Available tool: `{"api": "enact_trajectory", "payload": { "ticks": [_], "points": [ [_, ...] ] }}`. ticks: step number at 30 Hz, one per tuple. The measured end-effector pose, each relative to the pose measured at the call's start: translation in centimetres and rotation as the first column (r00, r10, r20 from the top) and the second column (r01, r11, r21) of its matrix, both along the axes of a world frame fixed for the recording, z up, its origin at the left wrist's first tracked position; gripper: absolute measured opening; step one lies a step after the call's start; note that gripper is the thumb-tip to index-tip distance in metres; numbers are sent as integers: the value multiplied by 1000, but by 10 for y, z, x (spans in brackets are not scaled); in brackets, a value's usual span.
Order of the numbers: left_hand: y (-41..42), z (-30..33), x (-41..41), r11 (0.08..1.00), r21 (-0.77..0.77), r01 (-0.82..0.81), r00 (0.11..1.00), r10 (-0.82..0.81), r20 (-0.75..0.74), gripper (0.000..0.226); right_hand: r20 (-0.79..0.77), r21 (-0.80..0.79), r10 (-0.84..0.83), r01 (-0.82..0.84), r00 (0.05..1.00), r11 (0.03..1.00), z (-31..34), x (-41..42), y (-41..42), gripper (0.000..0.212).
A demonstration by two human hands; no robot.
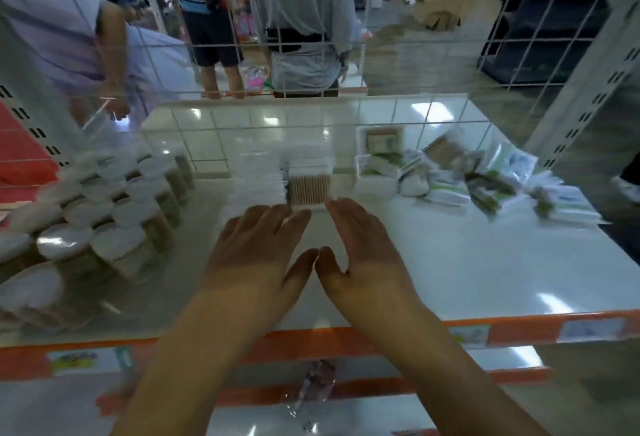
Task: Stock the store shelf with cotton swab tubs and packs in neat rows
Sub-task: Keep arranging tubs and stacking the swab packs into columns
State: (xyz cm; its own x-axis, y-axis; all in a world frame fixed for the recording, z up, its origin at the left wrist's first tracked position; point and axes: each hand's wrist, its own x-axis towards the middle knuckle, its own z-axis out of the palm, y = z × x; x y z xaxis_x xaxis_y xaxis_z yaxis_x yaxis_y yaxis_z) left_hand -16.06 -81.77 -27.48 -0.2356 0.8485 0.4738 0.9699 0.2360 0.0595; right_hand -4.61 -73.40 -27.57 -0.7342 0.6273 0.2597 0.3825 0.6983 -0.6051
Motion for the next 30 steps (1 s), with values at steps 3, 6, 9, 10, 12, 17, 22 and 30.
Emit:
{"api": "enact_trajectory", "payload": {
  "ticks": [3,6,9,10,12,17,22,30],
  "points": [
    [22,-3,24,999,-12,37,999,-37,3,49,2,-6,-15,15,1000,1000,-5,26,25,59],
    [44,-5,46,998,-22,62,998,-62,-2,50,19,-42,-44,45,999,998,-7,51,48,60],
    [66,-8,67,994,-28,101,995,-101,4,51,23,-37,-60,61,998,997,-9,75,68,59],
    [74,-9,75,994,-31,107,994,-107,-4,51,35,-37,-65,66,997,997,-10,83,74,59],
    [89,-13,90,994,-29,107,994,-107,-21,49,52,-36,-74,76,996,996,-12,100,89,59],
    [128,-30,119,991,-37,126,991,-124,49,46,-38,-162,-123,115,992,980,-27,130,134,50],
    [159,-66,138,975,-167,150,981,-125,147,38,-134,-244,-288,250,948,937,-68,150,185,36],
    [213,-106,140,971,-183,155,967,-111,231,34,-317,-64,-401,403,859,913,-77,139,266,37]
  ]
}}
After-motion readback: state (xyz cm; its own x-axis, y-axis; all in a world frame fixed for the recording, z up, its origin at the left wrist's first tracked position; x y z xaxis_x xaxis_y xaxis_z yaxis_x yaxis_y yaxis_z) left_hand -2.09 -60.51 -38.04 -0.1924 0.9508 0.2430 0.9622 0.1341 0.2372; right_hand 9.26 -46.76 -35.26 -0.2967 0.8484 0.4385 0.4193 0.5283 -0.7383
